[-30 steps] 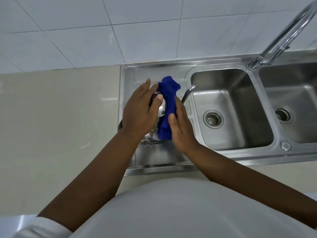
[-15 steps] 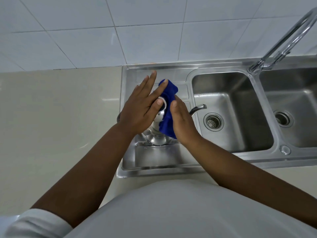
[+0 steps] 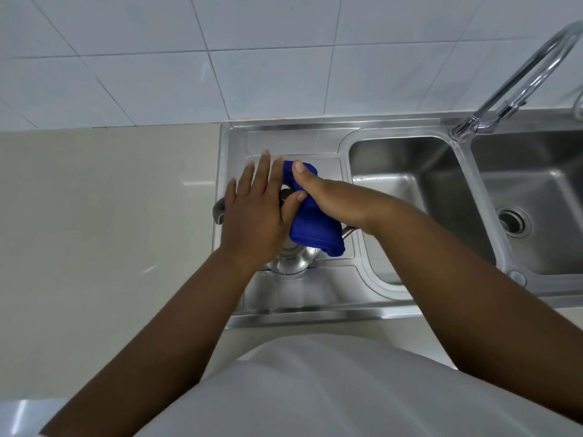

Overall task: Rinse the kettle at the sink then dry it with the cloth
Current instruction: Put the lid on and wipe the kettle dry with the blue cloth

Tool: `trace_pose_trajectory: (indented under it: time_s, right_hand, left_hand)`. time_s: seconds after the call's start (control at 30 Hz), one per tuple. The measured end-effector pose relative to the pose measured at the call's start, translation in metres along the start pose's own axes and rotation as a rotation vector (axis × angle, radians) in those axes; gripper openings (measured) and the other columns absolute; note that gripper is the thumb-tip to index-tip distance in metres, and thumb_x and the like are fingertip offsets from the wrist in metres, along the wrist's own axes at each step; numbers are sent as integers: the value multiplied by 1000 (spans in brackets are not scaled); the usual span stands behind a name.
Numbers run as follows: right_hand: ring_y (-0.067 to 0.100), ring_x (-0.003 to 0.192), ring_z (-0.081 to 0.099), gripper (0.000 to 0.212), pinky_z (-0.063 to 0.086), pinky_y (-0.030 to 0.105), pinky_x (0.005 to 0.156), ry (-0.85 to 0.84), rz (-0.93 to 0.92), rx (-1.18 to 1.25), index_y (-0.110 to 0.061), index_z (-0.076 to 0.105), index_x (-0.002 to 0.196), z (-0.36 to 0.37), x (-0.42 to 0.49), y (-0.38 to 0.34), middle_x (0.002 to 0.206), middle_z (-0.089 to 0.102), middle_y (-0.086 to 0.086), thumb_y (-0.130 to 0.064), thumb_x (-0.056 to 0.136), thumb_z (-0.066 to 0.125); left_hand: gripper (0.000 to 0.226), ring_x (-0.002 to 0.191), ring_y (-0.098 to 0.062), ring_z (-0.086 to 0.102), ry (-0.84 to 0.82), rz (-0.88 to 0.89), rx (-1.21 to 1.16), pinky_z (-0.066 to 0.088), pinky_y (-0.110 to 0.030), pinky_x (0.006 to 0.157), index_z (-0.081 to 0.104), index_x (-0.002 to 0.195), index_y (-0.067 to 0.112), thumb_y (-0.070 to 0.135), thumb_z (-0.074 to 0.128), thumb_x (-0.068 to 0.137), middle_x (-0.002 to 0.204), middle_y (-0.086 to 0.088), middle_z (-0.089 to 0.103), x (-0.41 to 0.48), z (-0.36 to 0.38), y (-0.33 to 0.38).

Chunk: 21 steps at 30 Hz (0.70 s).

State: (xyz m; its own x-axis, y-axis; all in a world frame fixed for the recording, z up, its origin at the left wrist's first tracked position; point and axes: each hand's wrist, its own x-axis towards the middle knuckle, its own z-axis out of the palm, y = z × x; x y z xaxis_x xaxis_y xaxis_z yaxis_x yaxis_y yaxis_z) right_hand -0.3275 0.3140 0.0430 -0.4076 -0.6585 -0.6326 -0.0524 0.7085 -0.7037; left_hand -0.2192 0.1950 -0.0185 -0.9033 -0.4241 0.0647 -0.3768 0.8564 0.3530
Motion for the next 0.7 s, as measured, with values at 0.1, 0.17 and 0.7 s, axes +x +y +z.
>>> trace_pose_trajectory:
  time_s: [0.1, 0.17, 0.7]
  right_hand:
    - [21, 116, 64, 90, 43, 42, 110, -75, 75, -3, -29, 61, 127, -11, 15, 8, 128, 66, 4, -91, 77, 20]
    - [20, 116, 65, 87, 44, 41, 111, -130, 34, 79, -24, 60, 129, -18, 29, 19, 126, 68, 5, -87, 81, 23]
    - [14, 119, 61, 84, 43, 39, 110, -1, -123, 419, -35, 49, 140, 26, 59, 85, 130, 64, -2, -84, 77, 24]
  left_hand:
    - [79, 151, -19, 7, -25, -107, -219, -2, -46, 122, 15, 153, 17, 62, 6, 88, 162, -1, 16, -3, 8, 10]
    - [75, 151, -15, 4, -7, -83, -267, -9, -41, 120, 15, 153, 19, 59, 8, 89, 162, 1, 15, 0, 8, 6]
    - [78, 150, -15, -8, -128, -14, -281, -1, -40, 123, 7, 154, 16, 46, 26, 85, 164, 0, 2, 17, -11, -10]
